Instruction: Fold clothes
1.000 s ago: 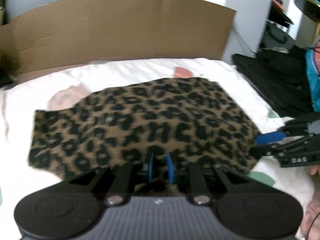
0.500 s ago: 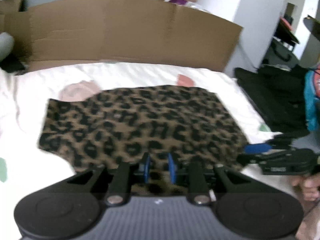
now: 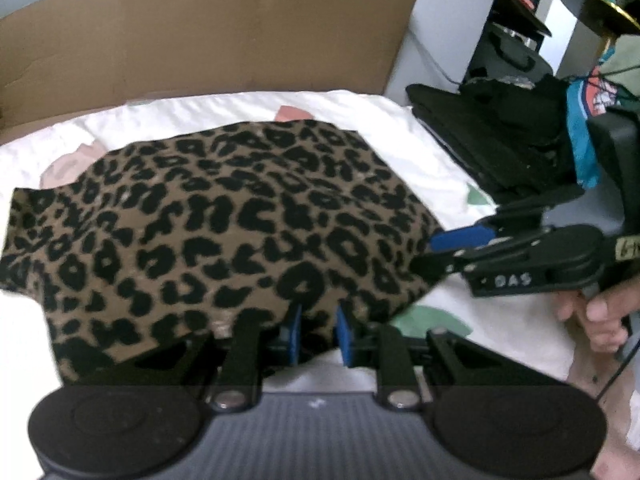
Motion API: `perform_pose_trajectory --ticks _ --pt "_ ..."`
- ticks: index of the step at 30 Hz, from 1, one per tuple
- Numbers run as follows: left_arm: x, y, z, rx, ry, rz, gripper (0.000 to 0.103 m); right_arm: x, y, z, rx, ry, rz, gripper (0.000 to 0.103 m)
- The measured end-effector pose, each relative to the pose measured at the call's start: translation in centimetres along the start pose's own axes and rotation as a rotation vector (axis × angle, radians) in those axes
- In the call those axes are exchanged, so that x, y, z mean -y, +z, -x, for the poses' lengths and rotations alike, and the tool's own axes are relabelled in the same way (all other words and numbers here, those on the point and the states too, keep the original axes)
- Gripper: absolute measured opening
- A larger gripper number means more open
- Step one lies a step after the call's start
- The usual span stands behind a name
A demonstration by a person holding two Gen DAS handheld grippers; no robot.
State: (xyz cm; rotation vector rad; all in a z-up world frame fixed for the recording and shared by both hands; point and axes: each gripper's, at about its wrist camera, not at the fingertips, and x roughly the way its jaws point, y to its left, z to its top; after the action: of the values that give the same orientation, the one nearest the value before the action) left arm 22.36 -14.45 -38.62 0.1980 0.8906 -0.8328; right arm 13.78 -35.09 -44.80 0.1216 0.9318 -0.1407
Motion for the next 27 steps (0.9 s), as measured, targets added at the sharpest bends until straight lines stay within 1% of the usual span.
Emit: perform_pose_trajectory --ticks 1,6,8,16,18,23,25,26,27 --pt "-0.4 -0.2 0.3 -0.002 0.014 -0.008 0.021 0.0 0.0 0.0 0.0 0.001 0.0 0.039" --pt "-3.1 -0.6 1.4 -0.011 0.064 0.052 0.02 0.1 0.0 0.0 0.001 0.008 0.001 0.039" --pt "-3.8 -0.9 1.8 -0.011 0.087 0.056 0.02 0.1 0.0 0.0 0.001 0.008 0.002 0.039" --pt "-6.3 -1.9 3.9 -0.009 0.13 0.116 0.02 0.2 0.0 0.0 0.0 0.007 0.004 0.039" --pt "-7.0 -2.2 4.3 -0.007 0.139 0.143 0.018 0.2 0.0 0.0 0.0 0.006 0.004 0.039" --pt "-7.9 -2.6 5.1 -0.012 0.173 0.166 0.017 0.2 0.1 -0.1 -0.005 0.006 0.002 0.039" --pt "-8.0 -2.7 5.5 -0.018 0.188 0.175 0.021 0.2 0.3 0.0 -0.012 0.006 -0.001 0.039" --pt "-8.1 -2.8 5.7 -0.02 0.195 0.18 0.029 0.2 0.4 0.1 -0.016 0.004 0.003 0.039" --pt "-8.2 -2.9 6.0 -0.02 0.199 0.184 0.032 0.1 0.6 0.2 -0.02 0.003 0.007 0.039"
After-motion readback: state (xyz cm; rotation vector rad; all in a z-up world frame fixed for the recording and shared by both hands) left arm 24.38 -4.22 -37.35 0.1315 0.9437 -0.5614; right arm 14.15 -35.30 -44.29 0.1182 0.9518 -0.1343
